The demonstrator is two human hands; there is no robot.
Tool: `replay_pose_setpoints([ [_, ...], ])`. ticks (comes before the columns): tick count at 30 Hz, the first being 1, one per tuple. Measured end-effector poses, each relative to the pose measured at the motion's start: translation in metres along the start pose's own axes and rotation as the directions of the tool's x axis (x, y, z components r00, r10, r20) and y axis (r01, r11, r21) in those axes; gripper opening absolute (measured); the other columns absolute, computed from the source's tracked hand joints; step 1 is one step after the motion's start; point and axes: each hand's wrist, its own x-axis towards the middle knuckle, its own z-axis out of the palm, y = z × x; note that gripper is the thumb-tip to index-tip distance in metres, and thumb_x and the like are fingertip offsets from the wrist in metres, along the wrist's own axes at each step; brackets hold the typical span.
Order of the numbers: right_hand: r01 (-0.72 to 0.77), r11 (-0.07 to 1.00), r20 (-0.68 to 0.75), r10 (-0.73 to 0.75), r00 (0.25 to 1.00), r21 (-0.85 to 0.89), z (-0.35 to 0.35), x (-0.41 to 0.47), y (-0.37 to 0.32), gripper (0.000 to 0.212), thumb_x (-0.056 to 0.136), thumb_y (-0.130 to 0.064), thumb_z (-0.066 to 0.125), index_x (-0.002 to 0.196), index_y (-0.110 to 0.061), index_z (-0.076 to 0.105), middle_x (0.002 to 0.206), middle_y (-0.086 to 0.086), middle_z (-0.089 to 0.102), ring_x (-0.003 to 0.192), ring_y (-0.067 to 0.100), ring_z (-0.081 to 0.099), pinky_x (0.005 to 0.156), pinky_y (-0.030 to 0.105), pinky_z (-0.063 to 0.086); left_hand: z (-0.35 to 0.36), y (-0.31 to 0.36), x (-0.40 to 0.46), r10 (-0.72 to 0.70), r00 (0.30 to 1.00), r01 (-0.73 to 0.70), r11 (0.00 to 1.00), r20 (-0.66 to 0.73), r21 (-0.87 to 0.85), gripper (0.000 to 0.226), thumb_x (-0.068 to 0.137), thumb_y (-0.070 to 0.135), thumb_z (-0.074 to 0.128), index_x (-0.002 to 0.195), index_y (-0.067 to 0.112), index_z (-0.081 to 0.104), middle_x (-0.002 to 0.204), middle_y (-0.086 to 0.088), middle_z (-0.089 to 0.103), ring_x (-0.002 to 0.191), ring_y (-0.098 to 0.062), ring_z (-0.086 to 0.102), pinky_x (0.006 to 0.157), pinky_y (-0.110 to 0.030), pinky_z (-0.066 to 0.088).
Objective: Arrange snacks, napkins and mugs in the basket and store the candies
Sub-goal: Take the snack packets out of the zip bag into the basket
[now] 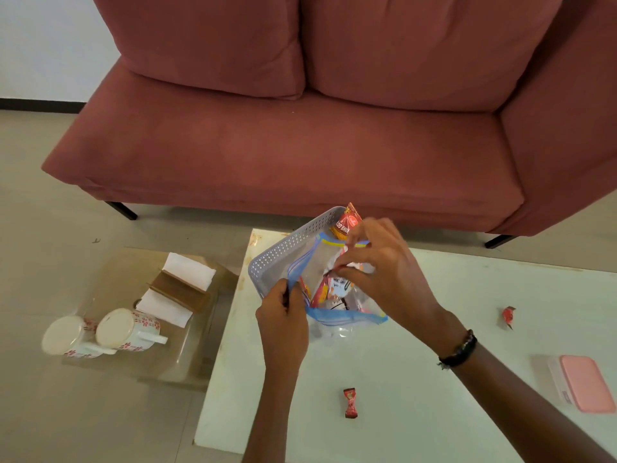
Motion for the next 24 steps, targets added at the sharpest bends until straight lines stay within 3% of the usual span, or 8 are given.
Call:
replay_pose_setpoints([
  [3,-0.01,0.999,-0.169,0.018,0.985,0.047,-0.02,0.01,-0.001,0.013,0.078,-0.029,0.073,0.079,-0.016,0.076,0.095,0.001,0.056,0.09,0.02,0.052,0.073,0.034,0.046,0.003,0.004,0.009,-0.013,1.0,0.012,1.0,-0.02,-0.02,0.03,0.094,0.025,0.048,0.096,-0.003,0.06,0.086,-0.014,0.061,0.075,-0.017,0.057,0.049,-0.015,0.048],
  [7,-0.08,0.989,-0.351,0.12,0.929,0.127,-0.042,0.027,0.003,0.01,0.078,-0.024,0.077,0.082,-0.015,0.076,0.1,-0.001,0.051,0.086,0.014,0.058,0.061,0.037,0.052,0.006,0.01,0.016,-0.044,0.999,0.042,0.996,-0.027,-0.083,0.027,0.095,0.021,0.048,0.094,-0.003,0.061,0.075,-0.01,0.056,0.065,-0.019,0.05,0.058,-0.022,0.044],
  [11,-0.195,0.981,-0.52,0.161,0.839,-0.011,-0.055,0.042,0.017,0.015,0.079,-0.033,0.073,0.08,-0.018,0.075,0.11,-0.003,0.059,0.08,0.011,0.058,0.056,0.032,0.05,0.007,0.014,0.021,-0.075,0.995,0.068,0.992,-0.066,-0.104,0.03,0.093,0.014,0.049,0.064,0.016,0.054,0.058,-0.001,0.049,0.056,-0.018,0.042,0.057,-0.03,0.037],
  [14,-0.255,0.965,-0.592,0.171,0.788,-0.06,-0.053,0.054,0.037,0.016,0.083,-0.034,0.068,0.08,-0.019,0.072,0.097,-0.005,0.069,0.071,0.015,0.063,0.053,0.029,0.046,0.003,0.015,0.026,-0.071,0.992,0.061,0.994,-0.101,-0.095,0.032,0.094,0.019,0.048,0.062,0.018,0.05,0.057,-0.002,0.047,0.055,-0.019,0.041,0.058,-0.031,0.036],
  [16,-0.287,0.955,-0.586,0.194,0.787,-0.069,-0.04,0.06,0.056,0.017,0.086,-0.032,0.065,0.082,-0.017,0.071,0.082,-0.001,0.072,0.066,0.02,0.064,0.052,0.026,0.041,0.001,0.014,0.028,-0.042,0.994,0.036,0.998,-0.106,-0.051,0.027,0.095,0.022,0.047,0.071,0.013,0.054,0.061,-0.004,0.051,0.058,-0.019,0.044,0.055,-0.029,0.036],
  [19,-0.423,0.906,-0.48,0.356,0.802,-0.034,-0.007,0.059,0.09,0.017,0.088,-0.031,0.06,0.086,-0.015,0.068,0.072,0.008,0.072,0.067,0.033,0.064,0.055,0.028,0.037,0.001,0.008,0.032,-0.023,0.996,0.024,1.0,-0.086,0.005,0.025,0.096,0.022,0.046,0.087,0.003,0.059,0.069,-0.006,0.055,0.063,-0.02,0.047,0.056,-0.032,0.042],
  [22,-0.54,0.841,-0.328,0.52,0.789,0.036,0.031,0.046,0.12,0.014,0.091,-0.022,0.056,0.091,-0.012,0.066,0.074,0.016,0.071,0.068,0.038,0.065,0.054,0.027,0.038,0.001,-0.001,0.036,-0.043,0.995,0.044,0.999,-0.091,0.007,0.025,0.095,0.019,0.047,0.072,0.012,0.054,0.06,-0.004,0.051,0.059,-0.023,0.044,0.051,-0.032,0.037],
  [24,-0.603,0.788,-0.253,0.612,0.749,0.121,0.054,0.035,0.136,0.013,0.092,-0.014,0.055,0.092,-0.006,0.066,0.074,0.017,0.07,0.061,0.03,0.064,0.044,0.01,0.033,0.003,-0.006,0.039,-0.048,0.994,0.049,0.999,-0.101,0.013,0.027,0.095,0.018,0.048,0.068,0.017,0.05,0.056,-0.004,0.049,0.055,-0.022,0.043,0.049,-0.026,0.032],
])
